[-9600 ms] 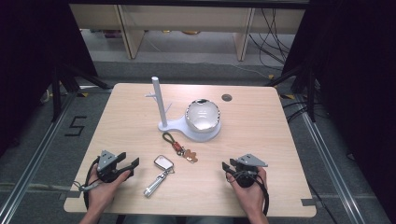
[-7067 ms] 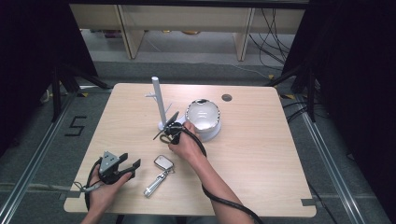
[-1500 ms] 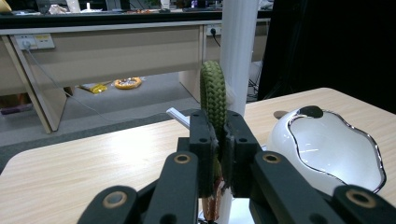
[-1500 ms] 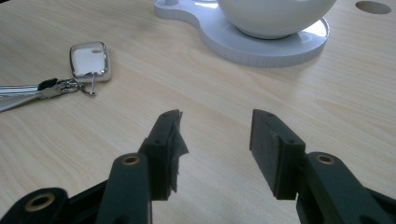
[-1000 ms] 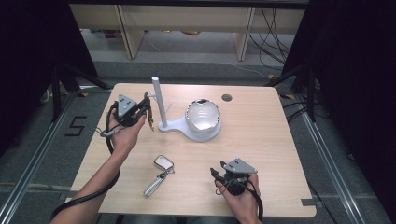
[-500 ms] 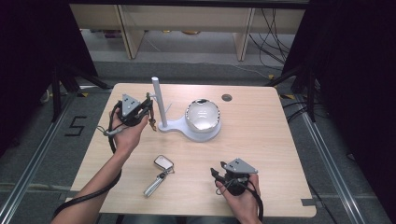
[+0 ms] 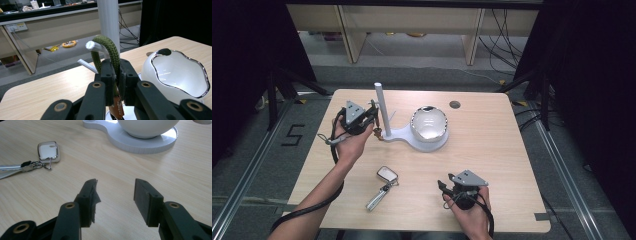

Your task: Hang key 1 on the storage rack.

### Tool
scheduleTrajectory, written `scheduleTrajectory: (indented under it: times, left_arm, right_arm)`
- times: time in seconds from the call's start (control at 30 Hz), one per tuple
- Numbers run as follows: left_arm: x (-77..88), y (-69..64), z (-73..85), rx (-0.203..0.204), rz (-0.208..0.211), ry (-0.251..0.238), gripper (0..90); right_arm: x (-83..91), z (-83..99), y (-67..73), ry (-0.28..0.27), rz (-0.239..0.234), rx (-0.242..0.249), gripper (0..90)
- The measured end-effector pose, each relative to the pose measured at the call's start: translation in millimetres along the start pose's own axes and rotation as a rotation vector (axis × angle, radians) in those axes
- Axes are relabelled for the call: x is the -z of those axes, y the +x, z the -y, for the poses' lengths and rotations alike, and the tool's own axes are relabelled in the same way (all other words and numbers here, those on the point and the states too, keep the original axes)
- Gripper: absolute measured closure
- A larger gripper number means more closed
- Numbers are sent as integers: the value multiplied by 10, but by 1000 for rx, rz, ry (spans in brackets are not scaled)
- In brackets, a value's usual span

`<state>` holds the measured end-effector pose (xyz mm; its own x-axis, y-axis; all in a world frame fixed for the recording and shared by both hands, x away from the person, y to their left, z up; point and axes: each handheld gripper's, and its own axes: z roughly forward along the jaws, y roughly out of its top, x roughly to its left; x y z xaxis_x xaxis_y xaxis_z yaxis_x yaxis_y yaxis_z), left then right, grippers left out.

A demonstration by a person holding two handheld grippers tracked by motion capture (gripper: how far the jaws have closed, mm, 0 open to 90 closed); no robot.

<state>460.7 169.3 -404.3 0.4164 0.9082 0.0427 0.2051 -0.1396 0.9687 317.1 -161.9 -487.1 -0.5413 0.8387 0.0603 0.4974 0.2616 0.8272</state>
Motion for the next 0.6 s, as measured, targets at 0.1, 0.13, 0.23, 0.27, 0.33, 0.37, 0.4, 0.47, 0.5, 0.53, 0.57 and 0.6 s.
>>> scheduleTrajectory:
  times: [0.1,0.13,0.23,0.27,0.33,0.37,0.4,0.47,0.5,0.53,0.57,0.6]
  left_arm:
    - [-13,-7,5,-2,4,5,822]
    - [-24,-15,11,-5,8,10,823]
    - [-34,-26,14,-8,14,13,826]
    - [-44,-35,16,-10,15,16,824]
    - [-51,-45,22,-11,17,19,820]
    - [-52,-47,25,-11,18,18,819]
    - [-52,-52,29,-9,18,16,815]
    - [-43,-56,41,-6,23,16,803]
    - [-32,-56,49,-6,26,20,794]
    - [-24,-55,54,-5,30,24,776]
    - [-24,-55,54,-5,30,24,762]
    - [-10,-54,66,6,36,22,737]
  right_arm:
    - [1,0,-6,-2,5,8,535]
    - [-3,1,-5,-1,-3,7,535]
    - [-4,3,-4,2,-6,4,534]
    - [-5,5,-4,6,-7,1,534]
    - [-6,6,-1,3,-8,1,534]
    - [-2,5,0,4,-9,1,534]
    - [-1,4,1,5,-6,2,534]
    - [4,4,-10,0,9,21,534]
    - [5,5,-5,4,4,9,533]
    - [-2,8,-14,-10,11,18,533]
    - [-2,8,-14,-10,11,18,533]
    - [-1,9,-20,-9,8,18,532]
